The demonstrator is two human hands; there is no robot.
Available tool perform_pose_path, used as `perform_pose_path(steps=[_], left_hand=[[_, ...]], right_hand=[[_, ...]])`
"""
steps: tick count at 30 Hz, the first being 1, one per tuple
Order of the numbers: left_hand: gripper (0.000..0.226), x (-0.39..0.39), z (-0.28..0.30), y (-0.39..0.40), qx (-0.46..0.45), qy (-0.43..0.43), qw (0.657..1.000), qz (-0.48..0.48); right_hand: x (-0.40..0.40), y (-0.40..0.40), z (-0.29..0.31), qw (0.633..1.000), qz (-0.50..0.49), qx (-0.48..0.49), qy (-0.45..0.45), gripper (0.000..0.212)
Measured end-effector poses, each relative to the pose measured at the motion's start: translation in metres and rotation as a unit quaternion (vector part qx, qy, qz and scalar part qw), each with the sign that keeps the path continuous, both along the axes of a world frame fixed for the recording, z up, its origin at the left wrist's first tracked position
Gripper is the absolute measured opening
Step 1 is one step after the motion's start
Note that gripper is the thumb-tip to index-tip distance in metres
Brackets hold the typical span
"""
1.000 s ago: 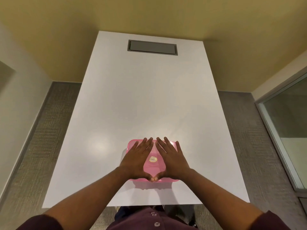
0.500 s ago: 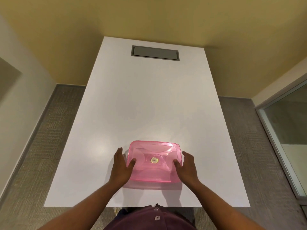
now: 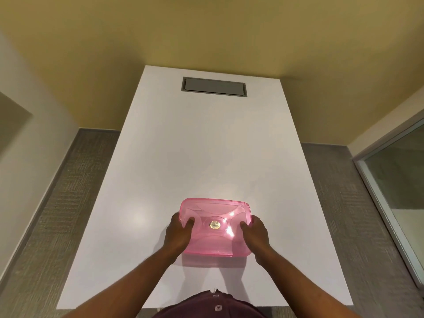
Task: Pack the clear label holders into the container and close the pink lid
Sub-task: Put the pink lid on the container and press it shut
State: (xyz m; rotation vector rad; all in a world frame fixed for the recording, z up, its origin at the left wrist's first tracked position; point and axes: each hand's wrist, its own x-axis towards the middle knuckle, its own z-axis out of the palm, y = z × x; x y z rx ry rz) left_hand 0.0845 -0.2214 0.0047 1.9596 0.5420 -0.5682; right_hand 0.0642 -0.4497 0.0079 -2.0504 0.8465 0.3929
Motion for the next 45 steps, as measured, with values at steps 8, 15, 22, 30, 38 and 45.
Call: perform_pose_path(steps=[8, 15, 22, 30, 38, 45], left_hand=[[0.048, 0.061, 0.006, -0.004, -0.010, -0.023, 1.000, 0.011], [0.047, 0.123, 0.009, -0.013, -0.024, -0.030, 0.999, 0.016], [0.046, 0.176, 0.004, -0.016, -0.038, -0.027, 0.999, 0.022], [0.044, 0.197, -0.006, -0.015, -0.040, -0.024, 0.999, 0.018], [0.043, 0.198, -0.009, -0.011, -0.056, -0.021, 0.998, -0.003], [0.060, 0.195, -0.007, -0.013, -0.002, -0.034, 0.998, -0.058]], right_hand=[[0.061, -0.004, 0.007, 1.000, -0.012, 0.002, -0.023, 0.021], [0.127, -0.013, 0.009, 0.999, -0.011, -0.003, -0.031, 0.017], [0.182, -0.021, 0.006, 0.999, -0.018, 0.010, -0.039, 0.017], [0.202, -0.024, -0.002, 0.999, -0.012, 0.007, -0.041, 0.013], [0.203, -0.025, -0.005, 0.999, -0.005, 0.016, -0.028, 0.016], [0.195, -0.027, -0.002, 0.999, 0.035, 0.019, -0.009, 0.031]])
